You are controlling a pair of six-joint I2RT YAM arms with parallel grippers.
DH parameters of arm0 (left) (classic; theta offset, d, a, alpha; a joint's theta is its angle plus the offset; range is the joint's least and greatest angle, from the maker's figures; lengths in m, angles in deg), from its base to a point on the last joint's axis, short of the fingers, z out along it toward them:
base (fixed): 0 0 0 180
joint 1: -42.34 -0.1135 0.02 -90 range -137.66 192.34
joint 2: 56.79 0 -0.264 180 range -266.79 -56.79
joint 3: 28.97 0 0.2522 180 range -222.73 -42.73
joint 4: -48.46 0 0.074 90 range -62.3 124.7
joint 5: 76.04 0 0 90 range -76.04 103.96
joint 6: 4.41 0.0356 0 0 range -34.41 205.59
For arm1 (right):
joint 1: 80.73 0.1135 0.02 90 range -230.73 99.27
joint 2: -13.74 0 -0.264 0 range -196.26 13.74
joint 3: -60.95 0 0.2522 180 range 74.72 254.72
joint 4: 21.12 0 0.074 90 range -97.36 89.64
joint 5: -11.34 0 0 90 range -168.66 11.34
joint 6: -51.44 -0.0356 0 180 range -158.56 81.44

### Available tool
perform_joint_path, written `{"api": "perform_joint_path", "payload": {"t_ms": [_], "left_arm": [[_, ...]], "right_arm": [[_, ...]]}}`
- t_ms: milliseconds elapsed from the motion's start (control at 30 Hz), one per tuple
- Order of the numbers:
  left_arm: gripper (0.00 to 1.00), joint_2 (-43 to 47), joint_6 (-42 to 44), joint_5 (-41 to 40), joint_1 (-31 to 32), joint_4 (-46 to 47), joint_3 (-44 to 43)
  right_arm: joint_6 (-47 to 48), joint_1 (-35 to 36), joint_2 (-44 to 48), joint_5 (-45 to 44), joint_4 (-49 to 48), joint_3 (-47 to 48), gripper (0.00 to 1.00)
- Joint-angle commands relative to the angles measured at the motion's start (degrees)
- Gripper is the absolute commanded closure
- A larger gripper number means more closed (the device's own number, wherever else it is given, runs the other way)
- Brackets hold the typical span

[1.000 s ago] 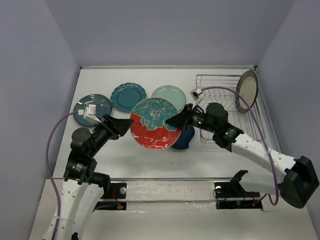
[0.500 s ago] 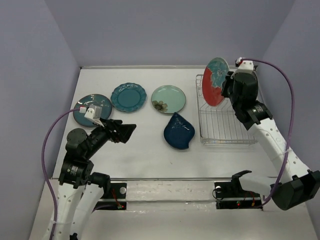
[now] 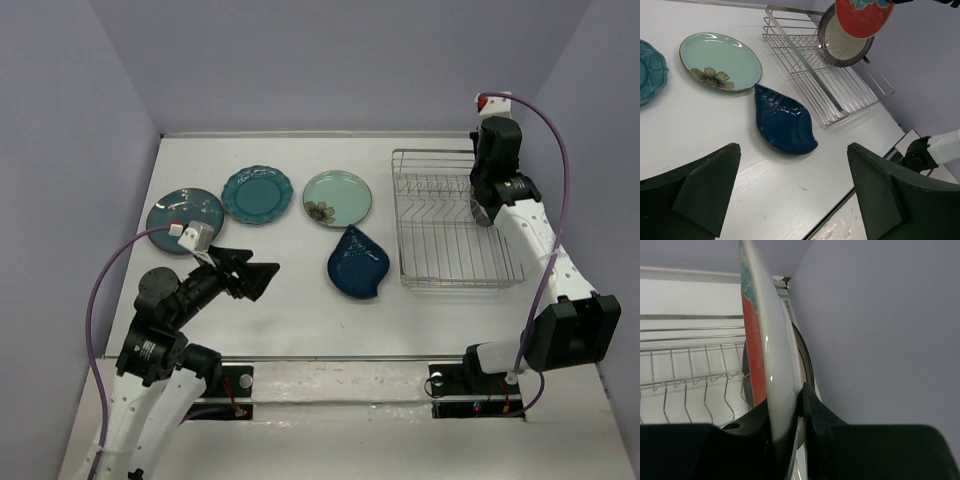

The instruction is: Load the plates into the dish rack

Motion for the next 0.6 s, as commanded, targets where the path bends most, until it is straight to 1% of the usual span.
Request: {"api": "perform_joint_path", "payload": {"t_ms": [0,300,433,567], "left_arm": [[0.01,1.1,0.4,-0.1,0.9,2.7,0.6],[0.01,2.0,0.2,-0.8,2.0,2.5,0.6],[0.01,2.1,0.1,-0.9,2.3,2.5,0.5],[0.01,1.8,0.0,-1.0,2.3,2.5,0.6]], "right_arm": [[6.0,-1.3,2.1,-0.7,-15.2,2.9,0.93],[4.0,-4.5,0.3,1.9,-16.4,-3.4,0.93],[0.2,-7.0,0.5,4.8,-16.3,-5.9,0.93],[-2.9,-7.5,1.4,7.3,-16.2,-7.4,0.93]]}}
